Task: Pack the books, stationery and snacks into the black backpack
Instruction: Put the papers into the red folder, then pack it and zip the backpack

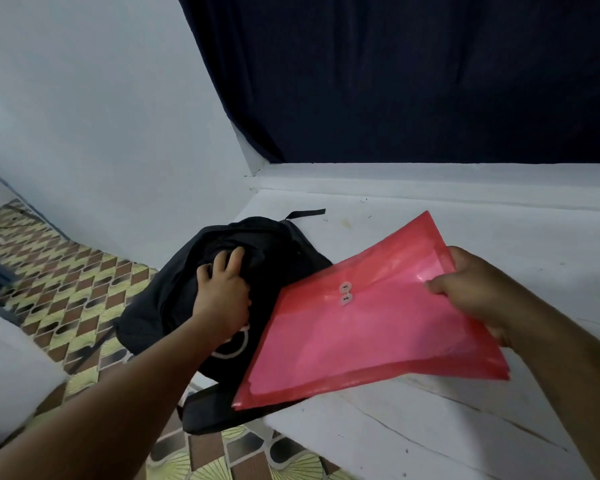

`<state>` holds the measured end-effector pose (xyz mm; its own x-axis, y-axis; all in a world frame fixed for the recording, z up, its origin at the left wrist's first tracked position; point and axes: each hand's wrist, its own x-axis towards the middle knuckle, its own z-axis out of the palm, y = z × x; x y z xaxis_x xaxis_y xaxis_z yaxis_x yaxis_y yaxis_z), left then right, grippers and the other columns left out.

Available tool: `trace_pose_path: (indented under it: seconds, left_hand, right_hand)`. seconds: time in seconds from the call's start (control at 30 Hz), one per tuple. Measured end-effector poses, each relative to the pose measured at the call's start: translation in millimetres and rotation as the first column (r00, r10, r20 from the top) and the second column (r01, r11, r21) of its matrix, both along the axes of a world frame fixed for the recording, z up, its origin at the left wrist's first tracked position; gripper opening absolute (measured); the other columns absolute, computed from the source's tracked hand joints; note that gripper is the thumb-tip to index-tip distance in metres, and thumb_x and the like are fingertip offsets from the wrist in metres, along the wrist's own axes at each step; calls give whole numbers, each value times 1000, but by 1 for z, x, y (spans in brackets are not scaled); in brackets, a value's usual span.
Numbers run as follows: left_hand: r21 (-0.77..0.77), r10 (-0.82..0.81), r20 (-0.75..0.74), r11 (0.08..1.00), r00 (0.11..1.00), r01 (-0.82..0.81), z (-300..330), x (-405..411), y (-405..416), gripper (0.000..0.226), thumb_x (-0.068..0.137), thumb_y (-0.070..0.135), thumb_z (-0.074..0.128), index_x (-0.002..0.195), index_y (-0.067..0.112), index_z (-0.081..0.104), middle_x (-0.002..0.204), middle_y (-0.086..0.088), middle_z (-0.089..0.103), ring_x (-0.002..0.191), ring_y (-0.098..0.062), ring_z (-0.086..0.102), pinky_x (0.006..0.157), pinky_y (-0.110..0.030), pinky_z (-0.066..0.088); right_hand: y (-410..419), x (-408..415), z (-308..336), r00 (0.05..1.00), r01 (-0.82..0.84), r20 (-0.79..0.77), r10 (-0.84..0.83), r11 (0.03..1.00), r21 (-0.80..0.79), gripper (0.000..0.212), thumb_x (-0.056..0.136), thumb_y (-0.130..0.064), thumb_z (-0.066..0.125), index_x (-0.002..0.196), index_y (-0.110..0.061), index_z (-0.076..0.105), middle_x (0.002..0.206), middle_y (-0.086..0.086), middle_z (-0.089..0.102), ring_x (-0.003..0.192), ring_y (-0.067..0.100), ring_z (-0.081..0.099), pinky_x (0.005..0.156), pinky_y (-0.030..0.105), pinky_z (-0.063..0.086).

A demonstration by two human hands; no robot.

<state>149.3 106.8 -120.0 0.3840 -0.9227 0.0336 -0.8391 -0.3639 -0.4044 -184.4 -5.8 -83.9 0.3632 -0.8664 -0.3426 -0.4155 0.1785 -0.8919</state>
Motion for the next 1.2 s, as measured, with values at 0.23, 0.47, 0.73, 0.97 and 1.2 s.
trace_pose_path:
  seconds: [0.23,0.47,0.73,0.97,1.2]
  left_hand:
    - [-60,11,-106,998,994,-17,28,24,3,15,84,38,70,96,32,77,156,0,16,138,-29,17,110,-51,24]
    - [-125,-31,-175,992,984,9,32,33,4,9,83,35,72,87,30,78,154,5,20,136,-25,20,107,-46,24]
    - [-94,-57,-153,995,987,43,31,27,6,14,84,35,70,92,27,77,152,3,18,134,-25,22,105,-45,26]
    - [-103,-98,-160,991,982,82,30,21,13,11,84,32,68,88,26,75,152,1,19,135,-25,22,106,-47,25]
    - [-70,-185,-161,982,970,175,7,11,14,17,86,35,65,100,30,74,154,0,17,136,-28,23,104,-46,26]
  right_hand:
    - [-7,38,48,999,34,1,-35,972,-232,32,92,0,47,108,-27,54,99,9,63,87,33,64,79,46,56]
    - [39,106,1,997,74,30,-69,972,-222,38,85,-1,44,111,-29,48,94,3,65,86,29,65,79,46,57]
    - [93,197,-40,997,69,42,-63,985,-156,54,95,-4,45,143,-19,27,120,7,60,109,28,61,81,26,43]
    - [86,243,-82,991,-11,131,-7,990,139,70,92,-8,44,151,-23,9,138,9,50,116,25,55,104,44,46]
    - [63,217,-101,976,-174,161,144,966,192,37,92,-15,56,126,-18,40,109,7,65,95,23,69,78,45,62]
